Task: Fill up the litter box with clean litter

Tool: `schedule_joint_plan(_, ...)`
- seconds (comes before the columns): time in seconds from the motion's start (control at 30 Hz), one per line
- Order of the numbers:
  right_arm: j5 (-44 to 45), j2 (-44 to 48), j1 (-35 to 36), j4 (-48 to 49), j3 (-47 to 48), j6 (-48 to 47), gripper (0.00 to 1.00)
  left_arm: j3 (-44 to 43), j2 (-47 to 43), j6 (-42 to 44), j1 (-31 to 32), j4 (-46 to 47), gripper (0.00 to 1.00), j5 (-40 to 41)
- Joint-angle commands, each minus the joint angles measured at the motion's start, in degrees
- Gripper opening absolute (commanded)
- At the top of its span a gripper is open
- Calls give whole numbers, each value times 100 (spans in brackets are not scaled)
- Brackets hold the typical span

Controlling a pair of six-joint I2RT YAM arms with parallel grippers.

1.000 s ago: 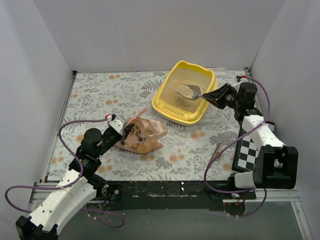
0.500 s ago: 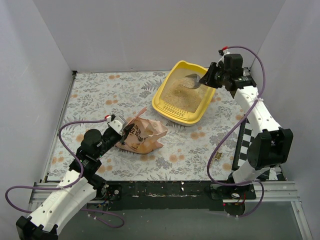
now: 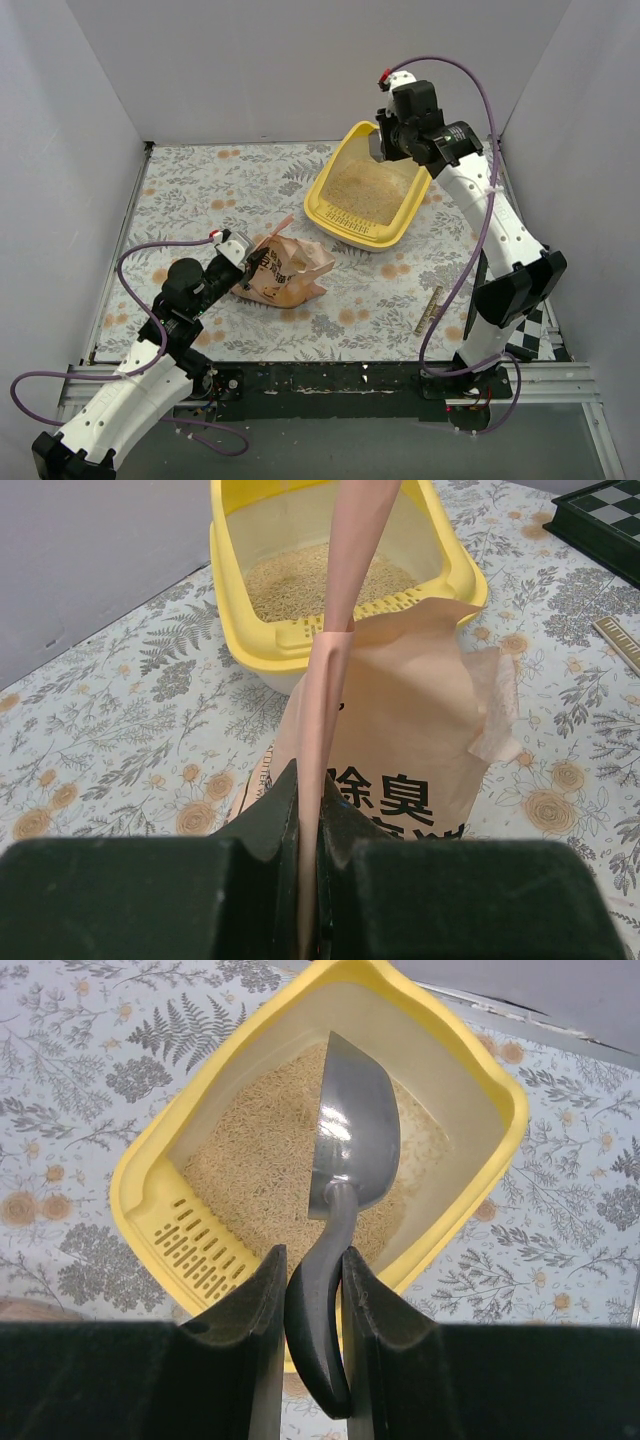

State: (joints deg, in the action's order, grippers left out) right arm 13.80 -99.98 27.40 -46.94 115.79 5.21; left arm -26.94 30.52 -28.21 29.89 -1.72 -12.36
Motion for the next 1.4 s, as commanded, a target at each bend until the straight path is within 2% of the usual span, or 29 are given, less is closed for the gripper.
schedule_joint_plan(0.0, 397, 374, 257, -193, 260, -337, 1, -40, -99, -53, 78, 330, 0, -65)
schedule_joint_plan(0.27, -1327, 1165, 310, -552, -12, 260, 1, -83, -204, -18, 87, 233, 0, -30)
schedule_joint_plan(0.53, -3153, 1850, 328, -1071, -416, 340, 1, -197, -187, 26, 79, 207, 0, 23)
schedule_joint_plan(0.73, -4068, 2114, 328, -1256, -758, 366, 1, -408, -152, 35, 87, -48, 0, 67)
schedule_joint_plan(1.03, -4623, 2510, 503, -905, -1910, 410, 1, -584, -134, -97, 87, -153, 0, 137)
schedule_joint_plan(1.37, -4342, 2326, 960, -273, -2421, 726, 1, -523, -170, -229, 87, -189, 0, 58)
